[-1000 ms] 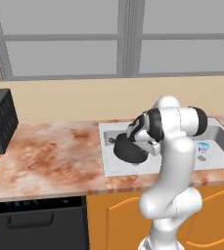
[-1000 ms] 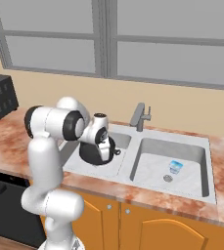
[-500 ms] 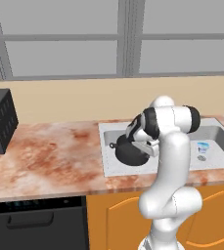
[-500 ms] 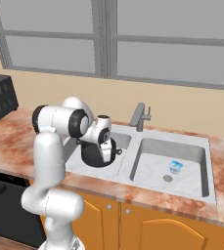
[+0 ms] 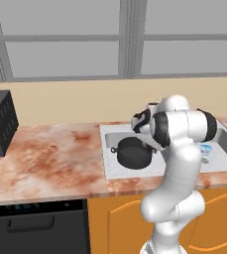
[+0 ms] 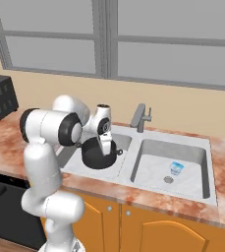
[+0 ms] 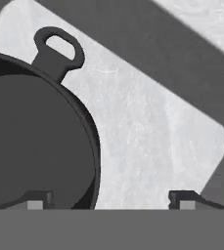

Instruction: Pick the jar and pot and place them in the sink. Then turn on the water.

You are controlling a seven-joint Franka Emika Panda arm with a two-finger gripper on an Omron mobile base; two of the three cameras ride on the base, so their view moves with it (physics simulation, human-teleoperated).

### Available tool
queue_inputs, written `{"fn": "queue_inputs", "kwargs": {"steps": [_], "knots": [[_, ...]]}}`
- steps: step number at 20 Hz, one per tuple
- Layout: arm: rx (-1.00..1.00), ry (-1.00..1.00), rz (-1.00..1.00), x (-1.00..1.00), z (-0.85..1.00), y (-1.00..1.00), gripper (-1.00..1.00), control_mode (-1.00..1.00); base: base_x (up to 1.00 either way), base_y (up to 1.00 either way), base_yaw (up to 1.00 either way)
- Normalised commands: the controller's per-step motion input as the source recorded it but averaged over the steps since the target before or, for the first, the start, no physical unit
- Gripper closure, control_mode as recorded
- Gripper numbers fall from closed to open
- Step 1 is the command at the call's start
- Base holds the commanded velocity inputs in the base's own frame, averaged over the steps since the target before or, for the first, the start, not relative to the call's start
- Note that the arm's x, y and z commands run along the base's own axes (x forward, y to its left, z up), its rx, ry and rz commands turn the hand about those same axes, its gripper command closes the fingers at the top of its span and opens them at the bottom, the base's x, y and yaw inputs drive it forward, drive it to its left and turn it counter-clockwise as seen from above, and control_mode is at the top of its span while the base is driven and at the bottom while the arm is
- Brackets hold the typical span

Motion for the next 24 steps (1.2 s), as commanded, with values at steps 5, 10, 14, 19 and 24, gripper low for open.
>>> {"fn": "queue_inputs", "kwargs": {"steps": [5, 10, 14, 19, 24], "knots": [[0.0, -0.01, 0.01, -0.74, 0.84, -0.06, -1.0, -1.0, 0.0, 0.0, 0.0], [-0.1, 0.0, 0.11, -0.89, 0.66, -0.04, -1.0, -1.0, 0.0, 0.0, 0.0], [-0.04, -0.05, 0.36, -0.94, 0.39, -0.09, -1.0, -1.0, 0.0, 0.0, 0.0], [0.0, -0.08, 0.31, -0.84, 0.5, -0.08, -1.0, -1.0, 0.0, 0.0, 0.0], [0.0, 0.0, 0.19, -0.66, 0.81, 0.0, -1.0, -1.0, 0.0, 0.0, 0.0]]}}
